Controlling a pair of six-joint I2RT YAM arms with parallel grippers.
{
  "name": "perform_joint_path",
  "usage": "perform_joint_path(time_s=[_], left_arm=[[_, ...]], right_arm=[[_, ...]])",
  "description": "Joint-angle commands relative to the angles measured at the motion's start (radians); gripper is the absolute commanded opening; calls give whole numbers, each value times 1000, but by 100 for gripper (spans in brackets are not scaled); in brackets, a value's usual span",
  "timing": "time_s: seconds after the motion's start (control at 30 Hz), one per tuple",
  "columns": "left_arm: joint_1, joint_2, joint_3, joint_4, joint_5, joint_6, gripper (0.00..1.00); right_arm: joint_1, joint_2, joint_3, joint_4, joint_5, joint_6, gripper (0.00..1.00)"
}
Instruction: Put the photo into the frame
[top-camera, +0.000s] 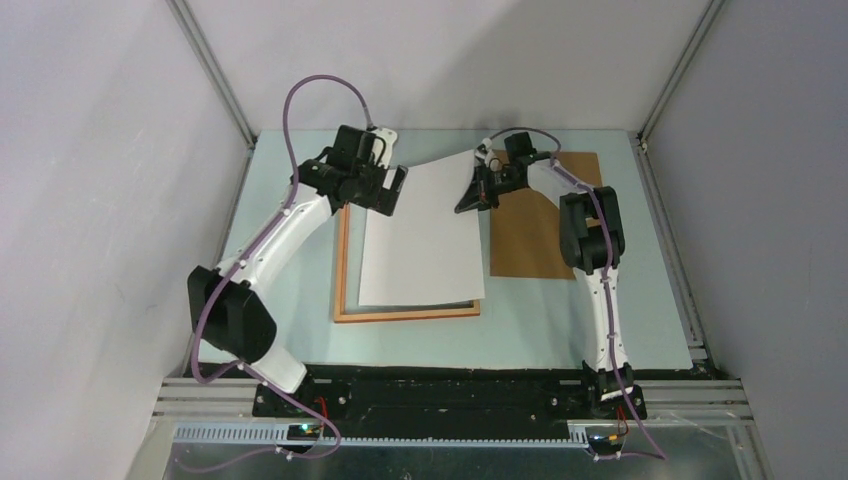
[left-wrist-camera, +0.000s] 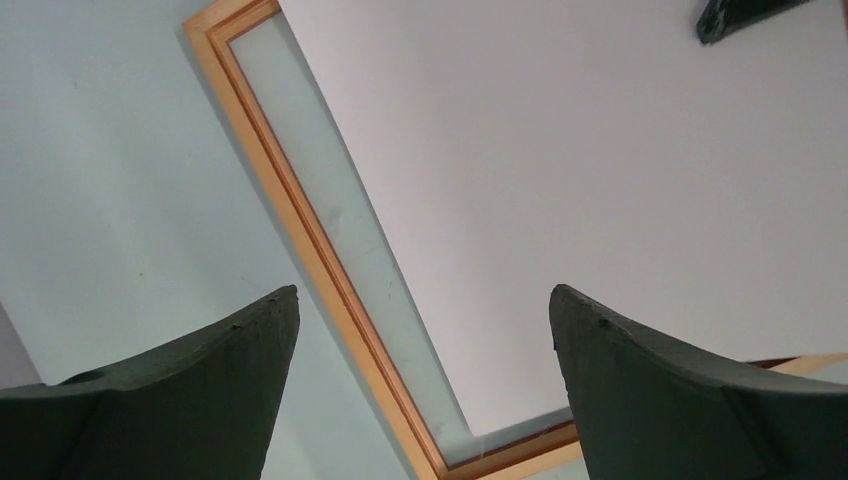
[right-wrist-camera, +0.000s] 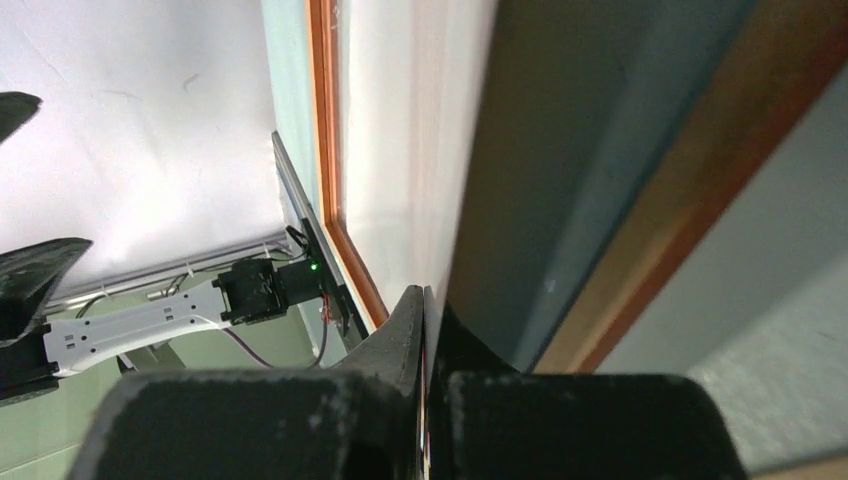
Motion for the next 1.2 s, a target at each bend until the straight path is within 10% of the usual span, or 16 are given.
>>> perform_joint_path(time_s=[0.0,1.17], left_arm=[[33,-68,-15,17,-20,20,99],[83,-82,-27,18,15,5,99]], right_arm=[[41,40,60,-32,5,3,0],[94,70,2,197,24,157,0]])
